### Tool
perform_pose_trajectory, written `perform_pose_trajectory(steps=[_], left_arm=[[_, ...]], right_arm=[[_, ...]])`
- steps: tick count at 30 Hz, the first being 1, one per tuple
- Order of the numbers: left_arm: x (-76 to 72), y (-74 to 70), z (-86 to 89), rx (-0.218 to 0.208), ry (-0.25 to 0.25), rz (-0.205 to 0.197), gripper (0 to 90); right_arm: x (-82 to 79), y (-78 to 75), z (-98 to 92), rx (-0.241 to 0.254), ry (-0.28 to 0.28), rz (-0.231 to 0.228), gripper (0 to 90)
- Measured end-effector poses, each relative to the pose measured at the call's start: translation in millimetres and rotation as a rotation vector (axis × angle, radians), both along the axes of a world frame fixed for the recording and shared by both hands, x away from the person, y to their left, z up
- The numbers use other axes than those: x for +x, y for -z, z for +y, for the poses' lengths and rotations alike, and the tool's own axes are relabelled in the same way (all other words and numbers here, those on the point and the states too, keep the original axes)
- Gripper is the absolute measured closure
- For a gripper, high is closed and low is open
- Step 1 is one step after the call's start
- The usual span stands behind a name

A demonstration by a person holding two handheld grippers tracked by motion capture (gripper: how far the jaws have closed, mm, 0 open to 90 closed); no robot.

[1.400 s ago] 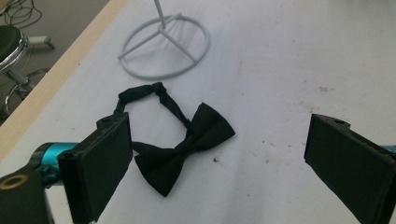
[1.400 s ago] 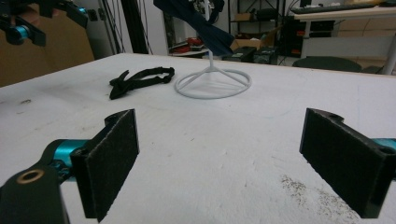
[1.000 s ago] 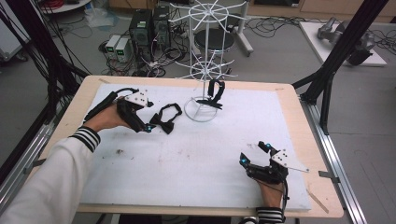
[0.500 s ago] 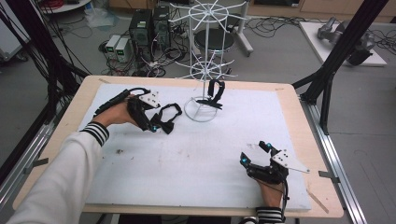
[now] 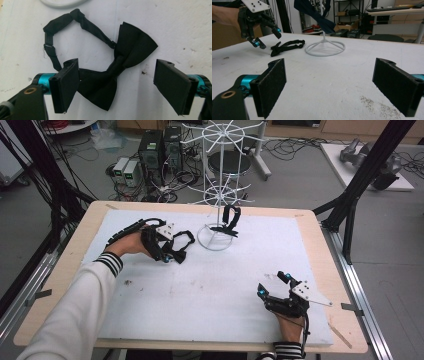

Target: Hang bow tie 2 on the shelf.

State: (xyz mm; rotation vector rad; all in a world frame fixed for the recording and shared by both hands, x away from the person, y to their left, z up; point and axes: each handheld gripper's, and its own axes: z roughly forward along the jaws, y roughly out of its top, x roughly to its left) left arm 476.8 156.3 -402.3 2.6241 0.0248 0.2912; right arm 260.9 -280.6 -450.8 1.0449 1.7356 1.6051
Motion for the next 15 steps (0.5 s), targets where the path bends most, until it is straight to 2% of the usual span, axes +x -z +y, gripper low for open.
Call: perform_pose_trajectory(steps=[3, 5, 6, 7, 8, 9, 11, 13, 14, 15], left_arm=[[0.3, 2.8, -2.0, 0.006, 0.0, -0.006, 25.3], [1.0, 3.4, -3.8, 0.023, 0.005, -0.004, 27.3], [2.4, 2.3, -5.0, 0.045, 0.018, -0.019, 28.0], [2.1, 2.7, -6.7, 0.027, 0.011, -0.011, 28.3], [3.4, 0.7, -8.2, 0.038, 0.02, -0.012, 29.7], [2.9, 1.1, -9.9, 0.023, 0.015, -0.001, 31.9], [4.9, -1.2, -12.7, 0.062, 0.042, -0.017, 33.1], [5.8, -0.3, -14.4, 0.074, 0.052, -0.003, 35.2], [4.9, 1.3, -15.2, 0.061, 0.041, 0.003, 35.3], [6.2, 0.6, -15.1, 0.084, 0.051, -0.002, 35.7]], right_arm=[[-0.1, -0.1, 0.3, -0.005, 0.001, -0.002, 11.1], [0.1, 0.0, 0.4, -0.004, -0.002, -0.005, 11.1], [-0.2, -0.1, 0.3, -0.004, 0.001, -0.003, 11.1], [-0.2, 0.1, 0.2, -0.003, 0.0, -0.001, 11.1], [-0.2, 0.0, 0.2, -0.002, 0.001, -0.001, 11.1], [-0.2, 0.0, 0.2, 0.0, 0.0, 0.0, 11.1], [-0.2, 0.0, 0.1, 0.0, 0.0, -0.001, 11.1], [-0.2, 0.1, 0.1, 0.0, 0.0, -0.001, 11.1], [-0.3, 0.1, 0.0, 0.0, 0.0, -0.002, 11.1], [-0.3, 0.1, -0.2, -0.001, -0.001, -0.002, 11.1]])
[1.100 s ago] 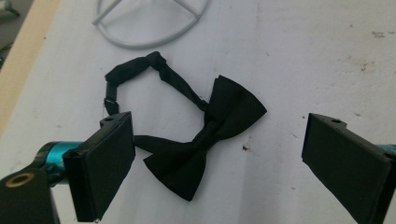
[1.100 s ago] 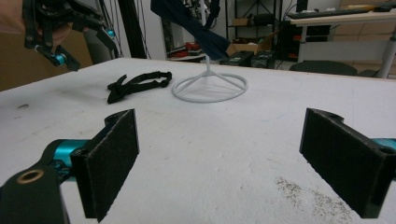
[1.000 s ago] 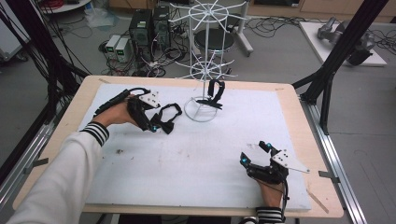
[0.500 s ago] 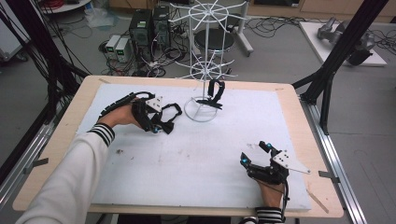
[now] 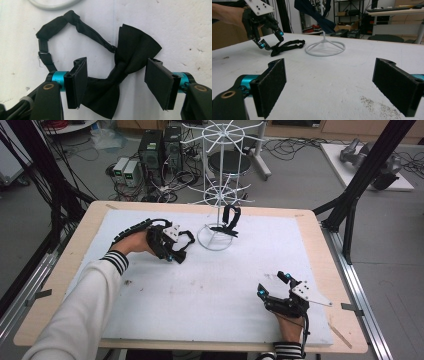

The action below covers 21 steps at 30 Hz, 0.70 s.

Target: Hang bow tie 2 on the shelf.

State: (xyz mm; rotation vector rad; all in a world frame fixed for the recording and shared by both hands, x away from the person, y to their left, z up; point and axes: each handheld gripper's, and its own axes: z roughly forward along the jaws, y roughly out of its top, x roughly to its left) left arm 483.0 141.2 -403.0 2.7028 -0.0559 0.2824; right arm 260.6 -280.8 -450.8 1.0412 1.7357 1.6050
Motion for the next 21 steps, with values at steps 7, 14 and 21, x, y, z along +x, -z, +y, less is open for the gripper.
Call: perform_pose_trajectory(steps=[7, 14, 21], left_arm=[[2.0, 0.4, -0.4, 0.025, 0.017, 0.002, 42.6], [2.9, 2.4, 0.1, 0.056, 0.017, -0.004, 54.8], [4.2, 6.0, -1.5, 0.096, -0.002, 0.012, 67.6]], right_arm=[[-0.2, 0.1, -0.2, 0.008, 0.0, 0.008, 11.1], [0.1, 0.1, -0.5, 0.006, 0.002, 0.003, 11.1], [0.2, 0.0, -0.7, 0.007, 0.003, 0.001, 11.1]])
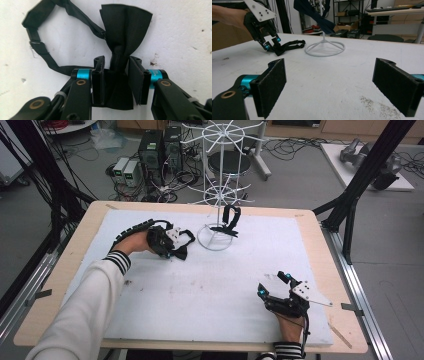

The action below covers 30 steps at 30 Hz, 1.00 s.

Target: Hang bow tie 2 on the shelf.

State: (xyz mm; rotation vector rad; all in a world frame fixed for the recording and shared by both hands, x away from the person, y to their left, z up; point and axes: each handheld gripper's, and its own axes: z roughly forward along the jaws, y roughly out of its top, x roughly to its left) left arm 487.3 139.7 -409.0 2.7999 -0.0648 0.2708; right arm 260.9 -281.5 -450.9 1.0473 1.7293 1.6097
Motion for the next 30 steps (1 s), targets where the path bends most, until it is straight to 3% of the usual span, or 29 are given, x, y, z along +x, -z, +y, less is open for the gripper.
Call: perform_pose_trajectory(steps=[3, 9, 17, 27, 30], left_arm=[[-1.2, 0.3, 0.0, -0.003, -0.031, 0.02, 70.1], [-4.4, 0.3, 1.9, -0.016, -0.064, 0.017, 75.6], [-9.3, -4.5, 3.4, -0.054, -0.069, 0.006, 75.8], [-14.2, -13.2, 10.9, -0.142, -0.105, 0.009, 75.9], [-17.2, -15.1, 14.0, -0.209, -0.137, 0.01, 75.8]], right_arm=[[0.1, 0.1, 0.0, 0.001, 0.0, 0.0, 11.1], [-0.1, 0.1, -0.1, 0.001, -0.002, 0.0, 11.1], [-0.6, 0.3, 0.5, -0.005, 0.002, -0.001, 11.1], [-1.2, 0.3, 0.5, -0.003, 0.002, -0.004, 11.1], [-1.1, 0.4, 0.4, -0.005, 0.003, -0.006, 11.1]])
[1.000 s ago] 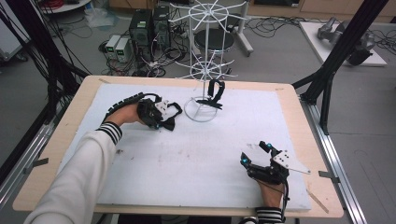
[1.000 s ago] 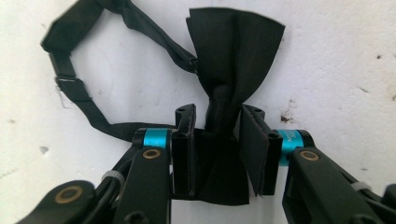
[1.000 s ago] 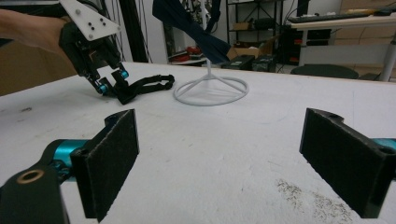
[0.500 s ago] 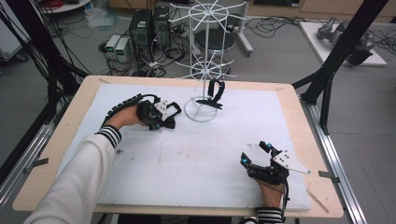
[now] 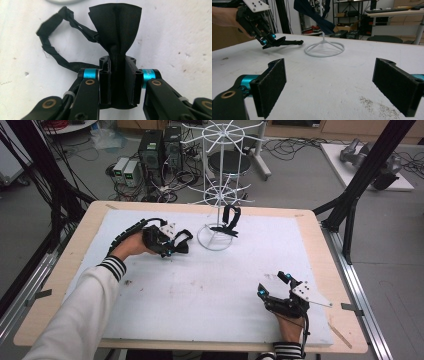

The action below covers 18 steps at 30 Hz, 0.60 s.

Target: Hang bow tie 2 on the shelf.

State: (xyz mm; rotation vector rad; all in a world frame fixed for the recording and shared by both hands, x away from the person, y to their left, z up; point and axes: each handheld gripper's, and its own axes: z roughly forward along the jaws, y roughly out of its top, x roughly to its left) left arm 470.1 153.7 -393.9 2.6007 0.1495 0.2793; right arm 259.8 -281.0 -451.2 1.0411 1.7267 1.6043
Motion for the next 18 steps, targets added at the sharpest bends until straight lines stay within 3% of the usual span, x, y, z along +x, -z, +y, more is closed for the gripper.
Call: perform_pose_trajectory(steps=[10, 18], left_arm=[[-5.9, -19.5, 12.3, -0.164, -0.067, -0.003, 76.0], [-10.7, -21.5, 20.9, -0.223, -0.1, 0.003, 76.1]], right_arm=[[-0.7, 0.1, 0.8, -0.003, 0.005, -0.008, 11.1], [-1.5, 0.3, 1.2, -0.008, 0.008, -0.015, 11.1]])
